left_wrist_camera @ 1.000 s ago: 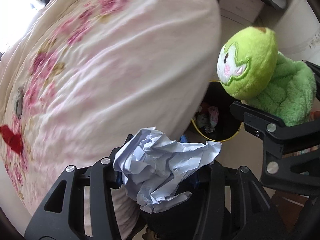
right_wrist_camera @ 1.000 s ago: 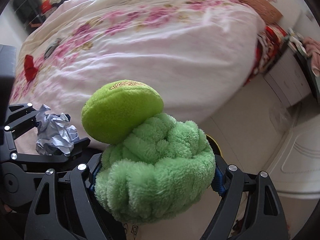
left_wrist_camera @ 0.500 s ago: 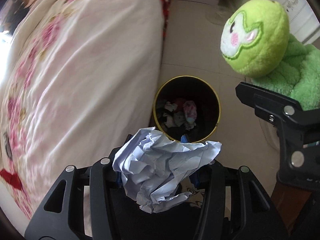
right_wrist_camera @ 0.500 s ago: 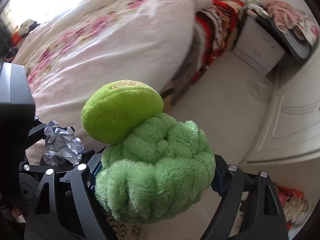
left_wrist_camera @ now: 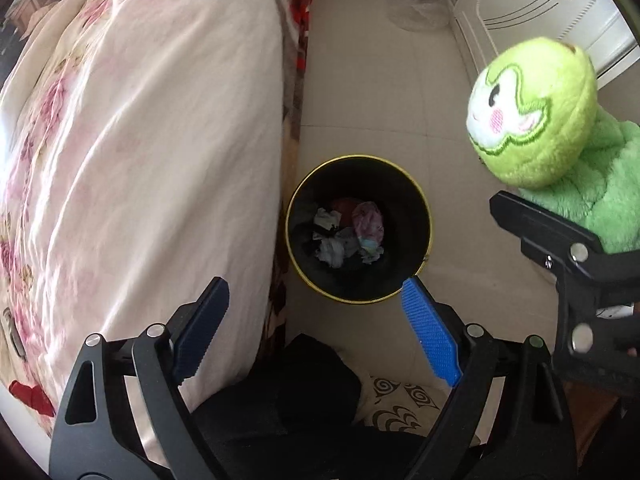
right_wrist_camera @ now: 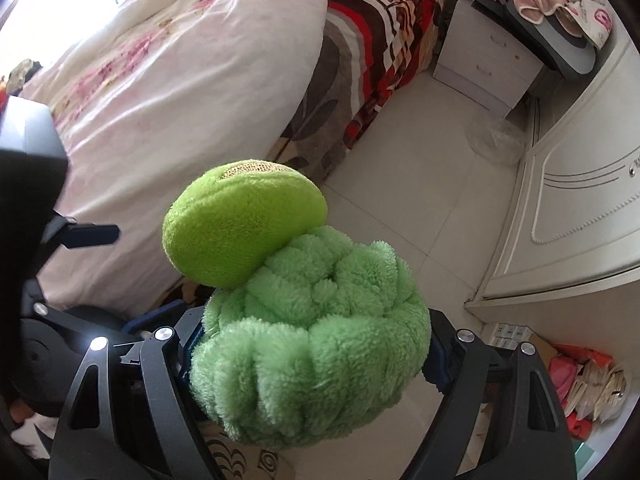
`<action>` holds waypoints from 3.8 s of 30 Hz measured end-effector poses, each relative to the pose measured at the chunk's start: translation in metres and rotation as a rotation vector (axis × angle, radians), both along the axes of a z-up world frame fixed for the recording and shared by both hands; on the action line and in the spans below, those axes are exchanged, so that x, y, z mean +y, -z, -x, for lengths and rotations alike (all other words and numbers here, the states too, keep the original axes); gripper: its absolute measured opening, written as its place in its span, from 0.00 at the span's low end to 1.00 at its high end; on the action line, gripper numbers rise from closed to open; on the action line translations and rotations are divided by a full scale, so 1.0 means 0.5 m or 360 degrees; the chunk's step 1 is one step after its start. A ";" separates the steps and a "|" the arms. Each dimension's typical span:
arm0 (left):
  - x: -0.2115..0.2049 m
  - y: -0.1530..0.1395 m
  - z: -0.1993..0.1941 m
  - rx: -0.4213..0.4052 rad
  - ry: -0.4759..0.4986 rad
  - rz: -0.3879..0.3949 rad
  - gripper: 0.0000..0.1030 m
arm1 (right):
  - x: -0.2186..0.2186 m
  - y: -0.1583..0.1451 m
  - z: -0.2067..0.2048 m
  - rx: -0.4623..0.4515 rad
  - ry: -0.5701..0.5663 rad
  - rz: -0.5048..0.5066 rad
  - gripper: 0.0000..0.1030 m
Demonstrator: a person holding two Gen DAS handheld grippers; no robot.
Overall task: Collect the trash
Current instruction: 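Open both grippers over the bin to drop paper and plush toy, then move both open grippers back over the bed toward the red and grey socks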
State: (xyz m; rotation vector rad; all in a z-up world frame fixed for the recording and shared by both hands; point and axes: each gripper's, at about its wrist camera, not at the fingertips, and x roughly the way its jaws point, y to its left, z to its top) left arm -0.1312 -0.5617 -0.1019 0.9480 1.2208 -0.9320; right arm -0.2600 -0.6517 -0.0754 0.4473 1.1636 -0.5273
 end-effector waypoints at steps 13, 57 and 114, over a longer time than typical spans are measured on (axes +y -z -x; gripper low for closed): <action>0.071 -0.012 -0.057 -0.0027 -0.0125 -0.0026 0.84 | 0.029 0.015 -0.053 0.0082 -0.0079 0.0037 0.82; 0.434 -0.147 -0.235 -0.0094 -0.0681 0.0132 0.87 | 0.348 -0.100 -0.345 0.0098 -0.0686 0.0138 0.91; 0.937 -0.083 -0.667 -0.0151 -0.1690 0.0252 0.92 | 0.793 -0.053 -0.917 0.0071 -0.1461 0.0250 0.91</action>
